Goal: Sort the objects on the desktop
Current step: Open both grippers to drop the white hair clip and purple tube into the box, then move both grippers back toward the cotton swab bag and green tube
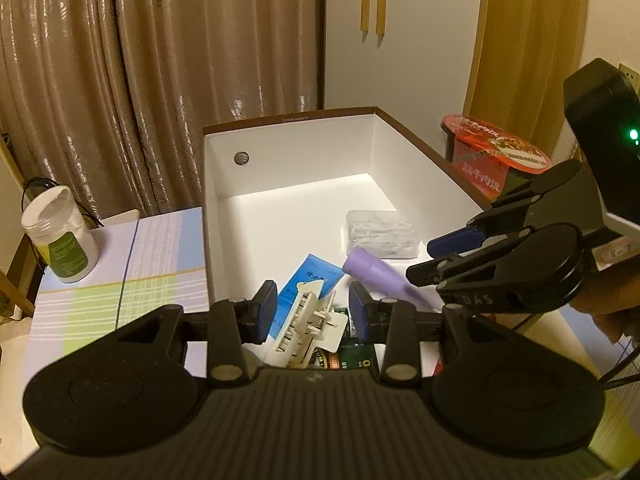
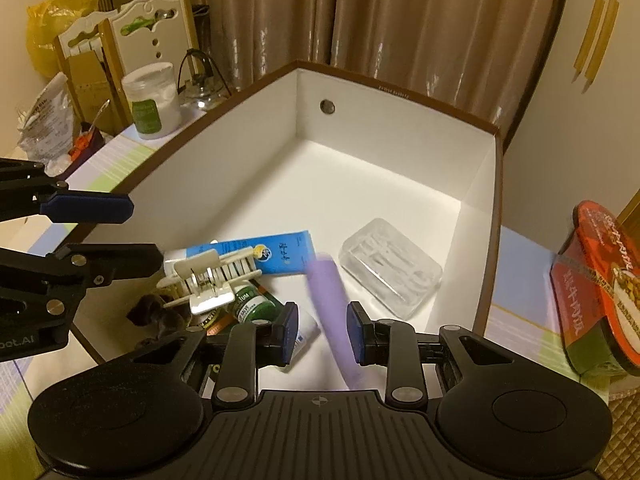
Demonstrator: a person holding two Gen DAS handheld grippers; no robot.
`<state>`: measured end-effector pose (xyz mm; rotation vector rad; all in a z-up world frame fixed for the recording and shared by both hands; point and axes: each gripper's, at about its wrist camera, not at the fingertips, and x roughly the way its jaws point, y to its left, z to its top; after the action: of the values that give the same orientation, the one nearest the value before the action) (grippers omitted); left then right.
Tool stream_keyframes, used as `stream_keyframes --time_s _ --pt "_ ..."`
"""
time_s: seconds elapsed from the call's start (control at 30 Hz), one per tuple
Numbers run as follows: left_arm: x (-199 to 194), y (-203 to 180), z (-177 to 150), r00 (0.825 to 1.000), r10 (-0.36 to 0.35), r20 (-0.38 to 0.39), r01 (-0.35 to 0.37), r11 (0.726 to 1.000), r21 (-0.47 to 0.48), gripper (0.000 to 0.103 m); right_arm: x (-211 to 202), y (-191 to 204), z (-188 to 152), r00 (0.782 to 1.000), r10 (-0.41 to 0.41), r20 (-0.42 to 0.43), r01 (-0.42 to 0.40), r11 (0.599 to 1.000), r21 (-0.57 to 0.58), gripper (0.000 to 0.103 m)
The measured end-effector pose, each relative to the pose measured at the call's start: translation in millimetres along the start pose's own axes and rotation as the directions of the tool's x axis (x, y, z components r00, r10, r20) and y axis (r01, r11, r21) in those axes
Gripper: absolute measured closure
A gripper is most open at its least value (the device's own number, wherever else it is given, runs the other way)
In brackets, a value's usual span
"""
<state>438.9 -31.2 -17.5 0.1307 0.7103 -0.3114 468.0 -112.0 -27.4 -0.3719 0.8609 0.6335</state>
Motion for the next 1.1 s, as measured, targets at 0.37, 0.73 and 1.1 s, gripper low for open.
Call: stream_keyframes --time_s 0.37,0.73,1.1 --pt "-24.7 -1.2 -7.2 1.0 0.012 0.013 -0.012 1.0 -0.012 0.069 -45.3 6.4 -6.1 0.996 0.001 0.091 -0.002 1.0 0.016 0.073" --pt "-75.0 -8.9 -24.2 0.999 0.031 0.04 -0.029 0.999 -0.036 0.055 -127.4 30.5 -57.0 0.983 0.018 0.18 -0.033 0.996 0.08 0.073" --pt "-131.3 -33.9 -86.5 0.998 0.063 -0.023 -0.064 0.995 -0.078 0.018 -162.0 54.1 -170.1 0.996 0.067 0.052 -0.076 0.977 0.199 0.003"
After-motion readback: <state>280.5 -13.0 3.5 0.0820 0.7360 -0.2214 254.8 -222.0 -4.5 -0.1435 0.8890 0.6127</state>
